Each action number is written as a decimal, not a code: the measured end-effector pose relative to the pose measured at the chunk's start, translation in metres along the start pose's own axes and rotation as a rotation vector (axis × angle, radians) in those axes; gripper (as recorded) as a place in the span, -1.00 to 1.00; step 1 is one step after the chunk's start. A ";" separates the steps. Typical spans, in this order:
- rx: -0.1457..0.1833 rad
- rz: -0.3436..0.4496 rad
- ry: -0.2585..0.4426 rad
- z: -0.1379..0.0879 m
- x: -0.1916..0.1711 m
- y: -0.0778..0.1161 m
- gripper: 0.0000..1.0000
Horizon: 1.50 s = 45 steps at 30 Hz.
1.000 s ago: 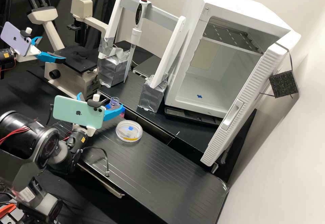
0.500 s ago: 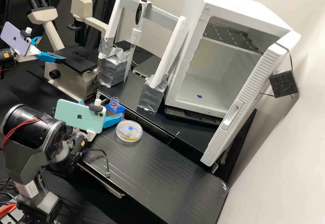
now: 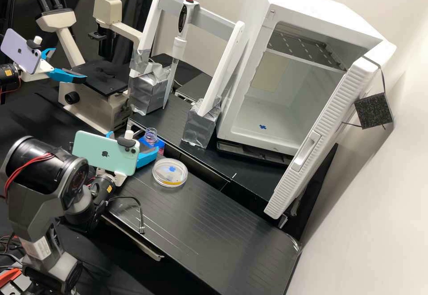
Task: Close the bottle
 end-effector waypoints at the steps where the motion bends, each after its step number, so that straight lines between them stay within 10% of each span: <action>1: 0.000 0.000 0.000 0.000 0.000 0.000 -1.00; 45: -0.007 0.025 0.005 0.000 -0.002 0.005 -1.00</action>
